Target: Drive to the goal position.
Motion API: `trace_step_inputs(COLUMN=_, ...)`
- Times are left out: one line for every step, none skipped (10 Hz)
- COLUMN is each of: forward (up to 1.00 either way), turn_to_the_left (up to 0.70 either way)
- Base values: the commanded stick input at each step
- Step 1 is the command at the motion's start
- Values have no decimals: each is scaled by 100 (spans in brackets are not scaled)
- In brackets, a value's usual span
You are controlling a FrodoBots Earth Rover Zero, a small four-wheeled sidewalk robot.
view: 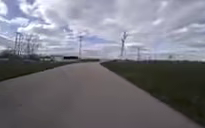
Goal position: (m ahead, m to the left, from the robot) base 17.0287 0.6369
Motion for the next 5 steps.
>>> trace_step_inputs(forward=100, turn_to_the_left=0)
trace_step_inputs(forward=100, turn_to_the_left=0)
trace_step_inputs(forward=100, turn_to_the_left=0)
trace_step_inputs(forward=100, turn_to_the_left=0)
trace_step_inputs(forward=100, turn_to_the_left=0)
